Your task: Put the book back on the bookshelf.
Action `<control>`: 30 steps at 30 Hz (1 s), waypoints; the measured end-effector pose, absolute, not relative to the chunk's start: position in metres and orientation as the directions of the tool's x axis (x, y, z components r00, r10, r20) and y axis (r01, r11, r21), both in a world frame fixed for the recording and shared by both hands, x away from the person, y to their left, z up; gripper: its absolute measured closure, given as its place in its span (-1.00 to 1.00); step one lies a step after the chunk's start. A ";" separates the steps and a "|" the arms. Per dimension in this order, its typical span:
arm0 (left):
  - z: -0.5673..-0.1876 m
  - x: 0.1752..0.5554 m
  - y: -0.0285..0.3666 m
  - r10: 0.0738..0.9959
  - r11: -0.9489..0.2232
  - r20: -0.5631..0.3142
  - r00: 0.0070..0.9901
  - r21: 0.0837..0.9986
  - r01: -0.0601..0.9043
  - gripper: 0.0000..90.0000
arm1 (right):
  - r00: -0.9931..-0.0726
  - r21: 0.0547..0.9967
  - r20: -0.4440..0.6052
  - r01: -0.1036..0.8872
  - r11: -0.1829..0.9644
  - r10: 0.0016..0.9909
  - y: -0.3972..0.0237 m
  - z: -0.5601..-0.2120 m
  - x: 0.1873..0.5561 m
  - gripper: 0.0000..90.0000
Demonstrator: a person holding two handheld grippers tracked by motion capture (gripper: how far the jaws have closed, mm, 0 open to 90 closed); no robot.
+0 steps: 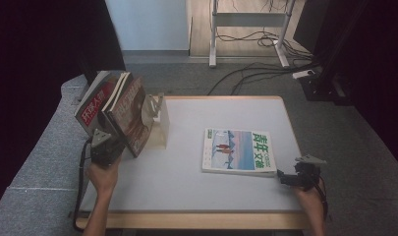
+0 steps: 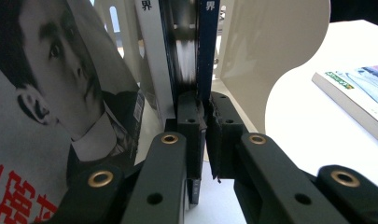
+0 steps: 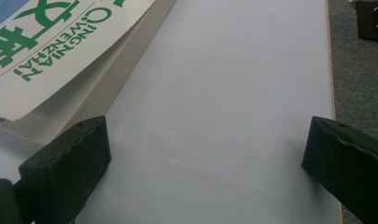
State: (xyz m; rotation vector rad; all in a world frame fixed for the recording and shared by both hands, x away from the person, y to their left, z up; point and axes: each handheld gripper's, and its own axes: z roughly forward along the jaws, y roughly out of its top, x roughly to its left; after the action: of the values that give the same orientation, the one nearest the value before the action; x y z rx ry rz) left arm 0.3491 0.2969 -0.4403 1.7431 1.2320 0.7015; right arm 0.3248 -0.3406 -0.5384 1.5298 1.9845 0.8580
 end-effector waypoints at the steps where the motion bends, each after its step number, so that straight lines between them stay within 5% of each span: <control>1: -0.440 0.349 0.297 0.935 -0.140 -0.031 0.353 0.883 0.448 0.86 | -0.253 0.730 -0.002 0.661 0.175 0.967 -0.341 -0.538 0.325 -1.00; 18: -0.436 0.319 0.301 0.919 -0.167 -0.016 0.393 0.888 0.428 0.65 | -0.253 0.730 -0.002 0.661 0.175 0.967 -0.341 -0.538 0.325 -1.00; 30: -0.437 0.321 0.274 0.844 -0.250 -0.015 0.535 0.873 0.419 -0.02 | -0.253 0.730 -0.003 0.660 0.175 0.967 -0.340 -0.538 0.325 -1.00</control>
State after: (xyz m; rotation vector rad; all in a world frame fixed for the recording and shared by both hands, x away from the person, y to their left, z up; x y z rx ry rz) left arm 0.3210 0.2742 -0.4368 1.8675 1.0378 0.5897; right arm 0.3246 -0.3405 -0.5384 1.5294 1.9841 0.8585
